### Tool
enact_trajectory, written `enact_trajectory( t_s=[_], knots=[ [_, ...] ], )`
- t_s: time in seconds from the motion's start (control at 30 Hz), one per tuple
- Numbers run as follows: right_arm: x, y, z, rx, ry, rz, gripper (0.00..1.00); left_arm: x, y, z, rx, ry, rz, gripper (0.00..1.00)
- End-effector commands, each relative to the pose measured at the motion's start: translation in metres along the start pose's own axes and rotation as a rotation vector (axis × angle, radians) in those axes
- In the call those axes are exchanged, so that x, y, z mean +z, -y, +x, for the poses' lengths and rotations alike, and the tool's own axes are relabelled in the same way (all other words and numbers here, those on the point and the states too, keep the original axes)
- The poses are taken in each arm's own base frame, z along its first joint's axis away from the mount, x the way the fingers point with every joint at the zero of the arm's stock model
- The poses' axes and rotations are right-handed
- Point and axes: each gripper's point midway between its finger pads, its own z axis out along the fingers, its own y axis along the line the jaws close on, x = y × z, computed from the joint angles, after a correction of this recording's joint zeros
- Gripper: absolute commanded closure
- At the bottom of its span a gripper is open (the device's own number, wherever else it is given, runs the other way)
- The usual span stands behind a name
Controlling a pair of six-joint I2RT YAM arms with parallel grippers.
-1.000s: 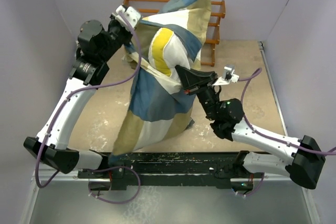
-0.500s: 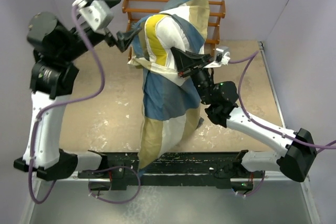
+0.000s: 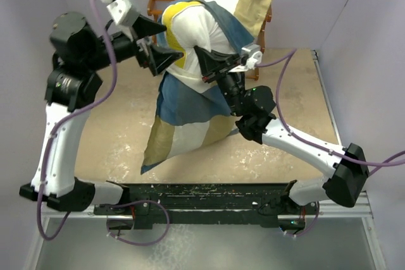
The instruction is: Remove the pillowcase from the pillow
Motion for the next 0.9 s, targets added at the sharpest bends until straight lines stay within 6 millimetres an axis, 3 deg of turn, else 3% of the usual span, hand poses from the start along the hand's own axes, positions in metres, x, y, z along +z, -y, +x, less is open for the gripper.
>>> enact_trajectory(
  t_s=[0.0,0.2,0.33,0.43,0.63,0.77,0.87],
  knots=[
    [0.011,-0.036,-0.081,-0.039,0.246,-0.065,1.00,0.020,-0.022,0.000,-0.252,0.021,-0.079,0.01],
    [0.012,-0.040,-0.067,-0.106,0.221,-0.071,1.00,0.023,-0.062,0.017,-0.284,0.003,-0.240,0.01],
    [0.011,-0.052,-0.052,-0.147,0.190,-0.121,1.00,0.028,-0.074,0.024,-0.290,-0.005,-0.228,0.01],
    [0.008,-0.060,-0.044,-0.182,0.171,-0.144,1.00,0.031,-0.090,0.041,-0.269,-0.048,-0.272,0.01],
    [0.008,-0.077,-0.020,-0.216,0.096,-0.228,1.00,0.042,-0.054,0.053,-0.442,-0.058,0.005,0.01],
    [0.005,-0.085,-0.008,-0.224,0.055,-0.287,1.00,0.041,-0.058,0.059,-0.413,-0.087,-0.010,0.01],
    [0.001,-0.093,-0.002,-0.226,0.027,-0.339,1.00,0.039,-0.066,0.076,-0.410,-0.136,-0.064,0.01]
  ],
)
